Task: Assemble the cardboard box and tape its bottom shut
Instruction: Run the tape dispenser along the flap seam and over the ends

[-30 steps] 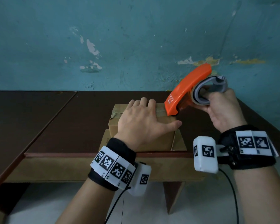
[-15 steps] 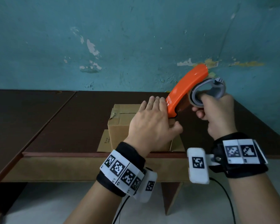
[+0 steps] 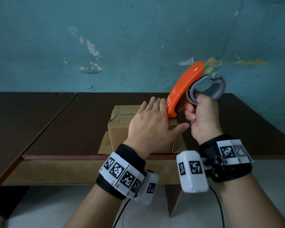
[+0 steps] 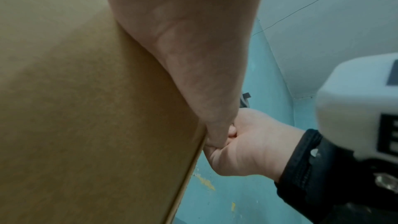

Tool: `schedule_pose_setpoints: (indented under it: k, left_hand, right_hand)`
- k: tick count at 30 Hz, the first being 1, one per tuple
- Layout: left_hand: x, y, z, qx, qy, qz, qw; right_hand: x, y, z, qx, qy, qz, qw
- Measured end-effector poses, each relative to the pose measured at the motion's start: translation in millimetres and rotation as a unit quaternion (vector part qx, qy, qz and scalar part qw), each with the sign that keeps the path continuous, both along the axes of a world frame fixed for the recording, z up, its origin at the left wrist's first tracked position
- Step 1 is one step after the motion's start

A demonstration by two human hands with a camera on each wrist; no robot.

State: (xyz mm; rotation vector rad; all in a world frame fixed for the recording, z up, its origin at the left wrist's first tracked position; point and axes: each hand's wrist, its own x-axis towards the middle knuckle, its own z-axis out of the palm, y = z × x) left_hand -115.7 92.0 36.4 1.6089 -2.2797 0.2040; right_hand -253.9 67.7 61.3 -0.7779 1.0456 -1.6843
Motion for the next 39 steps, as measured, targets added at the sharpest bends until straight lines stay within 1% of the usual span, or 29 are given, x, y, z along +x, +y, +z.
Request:
schedule_pose_setpoints:
  k: [4, 9, 16, 19, 25, 30, 34, 39]
  left_hand:
    - [1, -2, -1, -0.006, -0.003, 0.003, 1.000]
    - [2, -3, -1, -0.021, -0.014, 0.008, 1.000]
    - [1, -5, -2, -0.017, -0.015, 0.007, 1.000]
    - [1, -5, -2, -0.014, -0.025, 0.009, 1.000]
    - [0, -3, 0, -0.018, -0.028, 0.014, 0.999]
    - [2, -3, 0, -0.011, -0.028, 0.009, 1.000]
    - [1, -2, 0, -0.010, -0.022, 0.012, 1.000]
    - [-1, -2, 2, 0.004, -0.027, 0.009, 1.000]
  right_hand:
    - [-5, 0, 2, -0.008, -0.032, 0.008, 0.999]
    - [-18, -1, 2, 0.021, -0.041, 0.008, 0.999]
    - [-53, -8, -2, 0.024, 0.001, -0.070, 0.997]
    - [-56, -8, -4, 0.024, 0.030, -0.091, 0.995]
    - [-64, -8, -3, 0.037, 0.060, -0.127, 0.989]
    - [-63, -6, -6, 0.035, 0.108, -0.154, 0.981]
    - [-59, -4, -9, 0.012, 0.142, -0.159, 0.977]
    - [-49, -2, -14, -0.026, 0.141, -0.173, 0.974]
